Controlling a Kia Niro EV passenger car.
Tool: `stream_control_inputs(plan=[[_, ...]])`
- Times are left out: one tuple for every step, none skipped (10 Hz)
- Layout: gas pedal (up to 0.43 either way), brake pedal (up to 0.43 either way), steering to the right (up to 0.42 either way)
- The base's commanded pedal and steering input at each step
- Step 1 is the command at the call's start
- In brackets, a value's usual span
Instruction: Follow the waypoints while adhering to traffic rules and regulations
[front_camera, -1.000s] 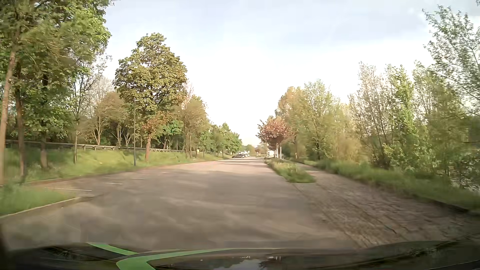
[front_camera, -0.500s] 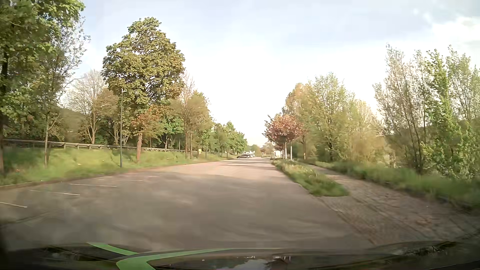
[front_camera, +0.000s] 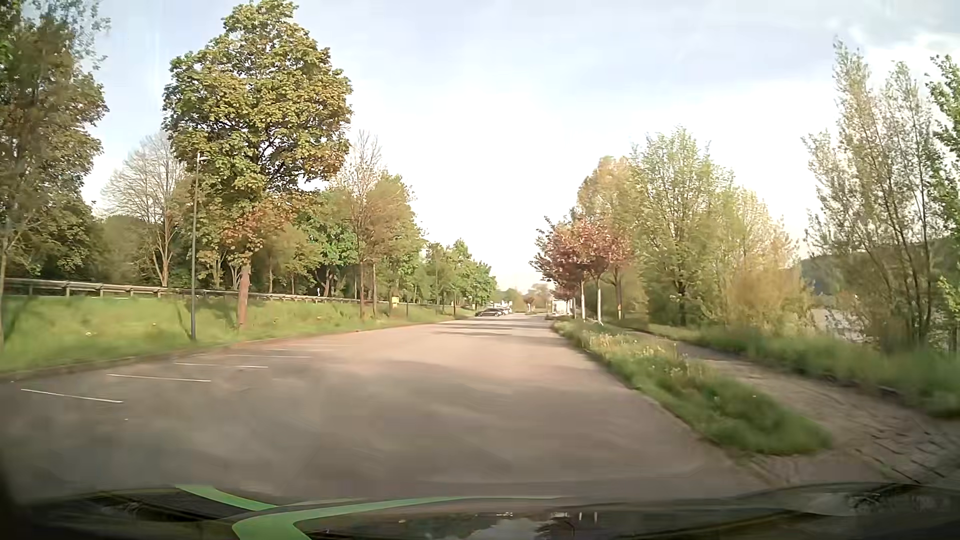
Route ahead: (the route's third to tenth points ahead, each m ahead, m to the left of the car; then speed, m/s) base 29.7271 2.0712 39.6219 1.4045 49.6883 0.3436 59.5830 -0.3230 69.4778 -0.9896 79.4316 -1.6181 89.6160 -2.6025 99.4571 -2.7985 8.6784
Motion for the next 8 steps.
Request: stream_control_inputs(plan=[[0.118, 0.000, -0.005], [0.118, 0.000, -0.005], [0.118, 0.000, -0.004], [0.118, 0.000, -0.001], [0.118, 0.000, 0.004], [0.118, 0.000, 0.009], [0.118, 0.000, 0.011], [0.118, 0.000, 0.011]])
